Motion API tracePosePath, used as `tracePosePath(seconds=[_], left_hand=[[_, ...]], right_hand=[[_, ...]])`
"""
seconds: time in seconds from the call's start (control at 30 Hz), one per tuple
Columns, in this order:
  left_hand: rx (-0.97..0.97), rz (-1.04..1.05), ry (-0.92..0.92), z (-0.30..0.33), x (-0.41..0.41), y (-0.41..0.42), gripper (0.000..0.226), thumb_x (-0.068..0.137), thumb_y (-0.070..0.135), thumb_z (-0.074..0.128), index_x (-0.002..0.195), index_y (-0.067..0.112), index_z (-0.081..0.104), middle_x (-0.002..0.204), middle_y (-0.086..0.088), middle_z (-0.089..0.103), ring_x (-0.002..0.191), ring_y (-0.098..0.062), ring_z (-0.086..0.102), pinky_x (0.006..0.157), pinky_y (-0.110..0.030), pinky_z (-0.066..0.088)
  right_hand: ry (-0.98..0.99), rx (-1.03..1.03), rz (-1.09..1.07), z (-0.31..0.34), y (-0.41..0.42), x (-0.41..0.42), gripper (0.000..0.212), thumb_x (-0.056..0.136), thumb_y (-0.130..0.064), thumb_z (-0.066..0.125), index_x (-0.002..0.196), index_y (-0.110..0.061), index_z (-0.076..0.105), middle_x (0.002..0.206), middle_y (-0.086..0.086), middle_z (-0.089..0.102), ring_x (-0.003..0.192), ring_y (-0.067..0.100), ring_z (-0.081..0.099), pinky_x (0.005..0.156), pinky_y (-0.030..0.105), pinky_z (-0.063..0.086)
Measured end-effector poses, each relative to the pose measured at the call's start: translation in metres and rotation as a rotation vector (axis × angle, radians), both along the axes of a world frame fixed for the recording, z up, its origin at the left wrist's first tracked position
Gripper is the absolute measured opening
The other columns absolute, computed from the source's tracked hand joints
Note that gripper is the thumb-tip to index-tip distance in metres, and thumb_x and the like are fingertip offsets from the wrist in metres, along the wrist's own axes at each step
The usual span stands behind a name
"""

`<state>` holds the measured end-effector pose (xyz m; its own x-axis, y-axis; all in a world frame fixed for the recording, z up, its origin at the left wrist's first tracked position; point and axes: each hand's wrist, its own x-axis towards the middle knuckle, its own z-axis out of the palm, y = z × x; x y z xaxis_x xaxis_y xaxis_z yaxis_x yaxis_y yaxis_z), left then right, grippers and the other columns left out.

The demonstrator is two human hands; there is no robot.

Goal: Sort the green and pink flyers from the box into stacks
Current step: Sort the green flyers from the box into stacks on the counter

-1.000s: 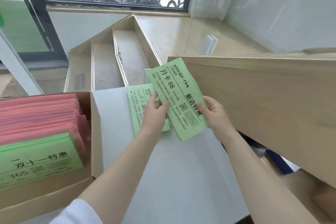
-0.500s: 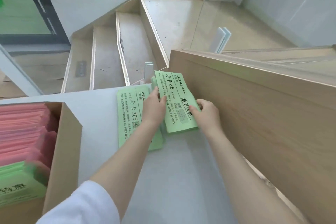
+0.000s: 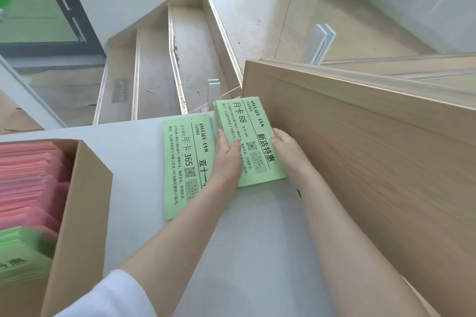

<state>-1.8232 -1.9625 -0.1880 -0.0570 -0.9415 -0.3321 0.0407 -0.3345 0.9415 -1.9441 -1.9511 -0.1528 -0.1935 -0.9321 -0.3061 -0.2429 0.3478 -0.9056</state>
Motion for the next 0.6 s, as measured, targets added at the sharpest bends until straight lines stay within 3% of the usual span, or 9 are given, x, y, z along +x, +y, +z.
tracePosePath(seconds=[0.13, 0.23, 0.3, 0.37, 0.47, 0.53, 0.6], left_hand=[[-0.005, -0.008, -0.055, -0.012, -0.004, -0.006, 0.07, 0.084, 0.037, 0.033, 0.148, 0.031, 0.006, 0.154, 0.007, 0.021, 0.141, -0.014, 0.023, 0.115, -0.044, 0.023], [0.031, 0.008, 0.065, -0.004, 0.002, 0.0, 0.058, 0.091, 0.027, 0.033, 0.146, 0.033, 0.017, 0.148, 0.006, 0.035, 0.133, -0.016, 0.039, 0.109, -0.045, 0.035], [0.02, 0.024, 0.126, 0.011, 0.007, 0.011, 0.052, 0.097, 0.018, 0.032, 0.146, 0.028, 0.021, 0.145, 0.006, 0.04, 0.128, -0.015, 0.044, 0.107, -0.043, 0.038], [-0.053, 0.035, 0.087, 0.029, 0.012, 0.024, 0.05, 0.098, 0.017, 0.035, 0.146, 0.023, 0.022, 0.144, 0.009, 0.038, 0.126, -0.007, 0.041, 0.108, -0.034, 0.034], [-0.208, 0.097, -0.056, 0.054, 0.026, 0.05, 0.045, 0.097, 0.014, 0.04, 0.141, 0.02, 0.033, 0.136, 0.012, 0.042, 0.119, 0.001, 0.038, 0.1, -0.024, 0.032], [-0.263, 0.179, -0.11, 0.065, 0.041, 0.069, 0.04, 0.095, 0.012, 0.043, 0.134, 0.021, 0.041, 0.133, 0.01, 0.048, 0.123, -0.003, 0.041, 0.1, -0.026, 0.037], [-0.291, 0.237, -0.067, 0.074, 0.059, 0.092, 0.031, 0.094, 0.007, 0.043, 0.12, 0.023, 0.05, 0.118, 0.01, 0.057, 0.115, -0.004, 0.049, 0.089, -0.015, 0.042]], right_hand=[[-0.069, 0.044, 0.025, -0.007, -0.002, -0.004, 0.036, 0.099, -0.012, 0.03, 0.125, -0.023, 0.053, 0.118, -0.003, 0.064, 0.105, 0.015, 0.062, 0.088, 0.033, 0.051], [-0.025, 0.074, 0.101, 0.004, 0.0, -0.005, 0.034, 0.099, -0.017, 0.033, 0.128, -0.023, 0.051, 0.125, -0.004, 0.06, 0.107, 0.015, 0.06, 0.091, 0.034, 0.048], [0.184, 0.064, 0.11, 0.014, 0.004, -0.003, 0.04, 0.099, -0.026, 0.037, 0.138, -0.016, 0.04, 0.136, -0.006, 0.048, 0.12, 0.015, 0.049, 0.1, 0.032, 0.037], [0.462, -0.017, 0.048, 0.023, 0.012, -0.001, 0.052, 0.098, -0.031, 0.04, 0.143, -0.007, 0.03, 0.149, 0.004, 0.034, 0.137, 0.019, 0.03, 0.109, 0.031, 0.024], [0.602, -0.245, 0.061, 0.031, 0.034, 0.012, 0.043, 0.095, -0.026, 0.047, 0.133, -0.006, 0.046, 0.143, 0.008, 0.041, 0.134, 0.021, 0.032, 0.108, 0.027, 0.023], [0.58, -0.328, 0.147, 0.034, 0.047, 0.027, 0.033, 0.093, -0.022, 0.052, 0.122, -0.008, 0.055, 0.139, 0.006, 0.044, 0.132, 0.02, 0.035, 0.106, 0.025, 0.025], [0.522, -0.41, 0.253, 0.041, 0.058, 0.048, 0.026, 0.091, -0.018, 0.055, 0.115, -0.009, 0.06, 0.135, 0.006, 0.048, 0.128, 0.02, 0.04, 0.1, 0.021, 0.026]])
